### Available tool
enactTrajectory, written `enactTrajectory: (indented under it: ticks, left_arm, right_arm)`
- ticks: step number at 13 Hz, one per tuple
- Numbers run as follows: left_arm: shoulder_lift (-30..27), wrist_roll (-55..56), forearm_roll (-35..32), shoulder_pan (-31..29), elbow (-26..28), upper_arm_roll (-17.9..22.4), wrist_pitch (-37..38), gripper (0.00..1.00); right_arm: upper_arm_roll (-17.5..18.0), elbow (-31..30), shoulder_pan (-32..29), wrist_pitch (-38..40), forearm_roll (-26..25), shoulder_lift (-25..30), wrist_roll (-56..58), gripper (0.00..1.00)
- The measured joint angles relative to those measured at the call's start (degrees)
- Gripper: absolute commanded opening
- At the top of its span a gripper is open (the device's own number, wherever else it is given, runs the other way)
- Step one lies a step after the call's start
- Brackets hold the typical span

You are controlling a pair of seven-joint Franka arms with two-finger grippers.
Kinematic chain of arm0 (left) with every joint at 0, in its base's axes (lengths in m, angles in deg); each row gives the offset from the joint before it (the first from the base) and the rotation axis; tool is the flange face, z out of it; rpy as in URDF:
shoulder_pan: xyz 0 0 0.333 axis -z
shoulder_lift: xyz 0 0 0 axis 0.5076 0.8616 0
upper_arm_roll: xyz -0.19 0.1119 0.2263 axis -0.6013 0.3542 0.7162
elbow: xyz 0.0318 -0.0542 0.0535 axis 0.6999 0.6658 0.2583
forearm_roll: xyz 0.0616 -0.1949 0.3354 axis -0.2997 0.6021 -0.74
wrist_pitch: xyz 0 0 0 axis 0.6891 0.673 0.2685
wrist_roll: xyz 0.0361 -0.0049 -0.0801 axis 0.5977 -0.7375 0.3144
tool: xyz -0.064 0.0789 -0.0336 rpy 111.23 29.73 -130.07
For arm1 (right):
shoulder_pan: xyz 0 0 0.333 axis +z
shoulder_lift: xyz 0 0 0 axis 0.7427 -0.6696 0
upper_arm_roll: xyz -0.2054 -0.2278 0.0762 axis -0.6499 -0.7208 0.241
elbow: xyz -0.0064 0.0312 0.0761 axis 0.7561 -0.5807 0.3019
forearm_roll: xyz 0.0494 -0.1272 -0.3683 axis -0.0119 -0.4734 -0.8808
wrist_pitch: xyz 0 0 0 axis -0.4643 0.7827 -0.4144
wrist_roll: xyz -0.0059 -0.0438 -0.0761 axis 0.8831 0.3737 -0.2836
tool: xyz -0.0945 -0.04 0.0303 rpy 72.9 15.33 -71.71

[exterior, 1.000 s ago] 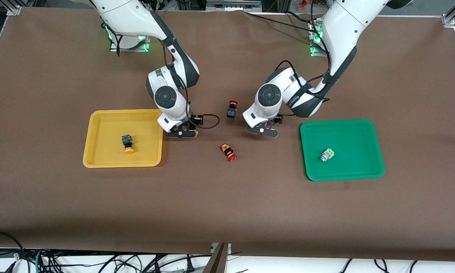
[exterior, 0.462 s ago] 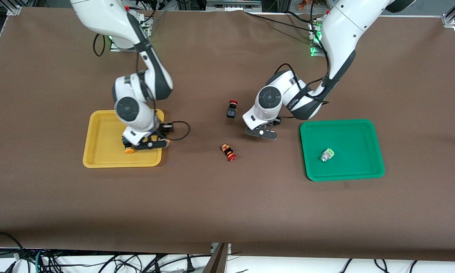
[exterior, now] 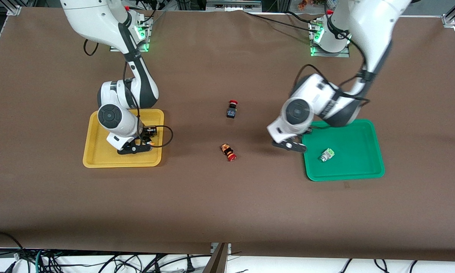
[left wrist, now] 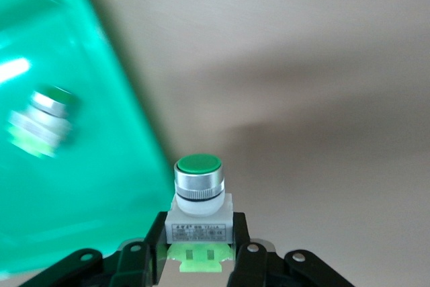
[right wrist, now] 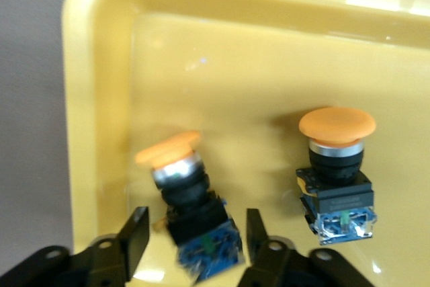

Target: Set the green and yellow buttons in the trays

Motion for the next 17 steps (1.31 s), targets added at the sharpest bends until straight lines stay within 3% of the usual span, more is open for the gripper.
enactTrajectory:
  ticks: [4,5,6,7,11,14,16,17]
  left_arm:
    - [3.07,-24.19,-0.18,-13.71,0.53,0.64,-0.53,0.01]
    - [4.72,-28.46,-0.38,-15.90,0.65,0.80,-0.95,0.07]
    - [6.22,-32.21,-0.61,-17.83,0.66,0.87,-1.40,0.20]
    - [7.25,-35.15,-0.83,-19.59,0.65,0.90,-1.70,0.99]
    - [7.76,-38.92,-0.87,-22.19,-0.26,0.36,-2.55,1.00]
    - [4.29,-38.62,0.18,-22.02,-4.19,-3.69,-2.22,1.00]
    - [-1.71,-37.06,0.82,-20.94,-7.49,-5.88,3.32,1.00]
    - [-5.05,-35.41,1.20,-20.48,-9.08,-6.78,7.66,1.00]
  right_arm:
    - [0.18,1.95,0.40,3.47,0.07,4.39,-3.58,0.99]
    - [0.23,2.52,0.68,4.45,0.06,6.74,-4.83,0.99]
    - [0.24,2.92,0.87,5.89,0.06,9.60,-5.86,0.99]
    - [0.21,3.17,0.91,8.22,0.05,12.82,-6.27,0.99]
    - [-0.34,3.35,0.73,19.74,-5.00,26.14,-8.00,0.99]
    - [-0.17,3.09,0.16,26.98,-9.18,34.30,-9.25,0.99]
    - [2.81,2.76,-4.07,28.75,-9.88,36.47,-9.29,0.99]
    - [6.12,2.86,-8.05,29.00,-9.95,36.71,-9.29,0.99]
